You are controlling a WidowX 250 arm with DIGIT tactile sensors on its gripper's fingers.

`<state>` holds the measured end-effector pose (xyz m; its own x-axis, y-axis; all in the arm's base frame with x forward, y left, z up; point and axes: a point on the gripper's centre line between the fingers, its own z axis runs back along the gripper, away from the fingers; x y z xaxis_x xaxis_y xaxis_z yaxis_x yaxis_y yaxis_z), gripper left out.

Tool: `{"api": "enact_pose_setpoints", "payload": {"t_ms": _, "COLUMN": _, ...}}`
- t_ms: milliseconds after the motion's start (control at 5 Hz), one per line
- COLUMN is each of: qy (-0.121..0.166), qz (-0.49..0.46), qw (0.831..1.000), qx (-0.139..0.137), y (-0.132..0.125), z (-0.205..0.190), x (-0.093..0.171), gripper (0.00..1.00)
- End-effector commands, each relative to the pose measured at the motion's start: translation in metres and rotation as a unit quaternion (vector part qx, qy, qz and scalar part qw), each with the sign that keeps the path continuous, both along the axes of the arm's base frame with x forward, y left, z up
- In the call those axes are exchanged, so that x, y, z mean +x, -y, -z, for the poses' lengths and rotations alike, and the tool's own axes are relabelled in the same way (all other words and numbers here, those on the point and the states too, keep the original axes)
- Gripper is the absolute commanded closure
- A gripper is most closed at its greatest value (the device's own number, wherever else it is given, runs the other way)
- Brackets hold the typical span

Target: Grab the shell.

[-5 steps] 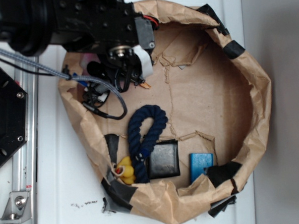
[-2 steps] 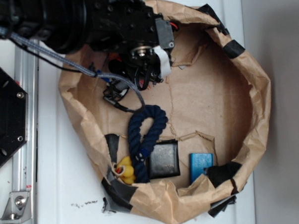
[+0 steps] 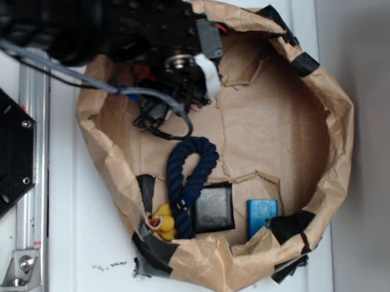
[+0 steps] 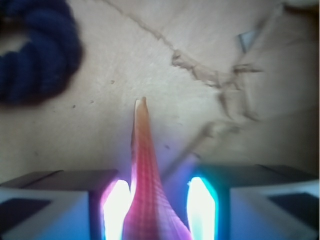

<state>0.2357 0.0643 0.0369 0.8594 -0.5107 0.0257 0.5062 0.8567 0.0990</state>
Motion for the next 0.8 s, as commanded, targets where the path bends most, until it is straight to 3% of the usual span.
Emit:
{"api": "enact_pose_setpoints", "payload": {"t_ms": 0, "qy": 0.141, "qz": -0.074, "qw": 0.987, "qx": -0.01, "y": 0.016, "z": -0.106, "x": 0.015, "gripper": 1.0}}
{"api": "enact_pose_setpoints", "payload": {"t_ms": 200, "qy": 0.177, "qz": -0.161, "qw": 0.971, "qx": -0.027, "y": 0.024, "z": -0.131, "x": 0.017, "gripper": 1.0}}
{"api": "enact_pose_setpoints", "payload": {"t_ms": 600, "qy": 0.181, "qz": -0.315, "qw": 0.926, "qx": -0.1, "y": 0.028, "z": -0.129, "x": 0.033, "gripper": 1.0}}
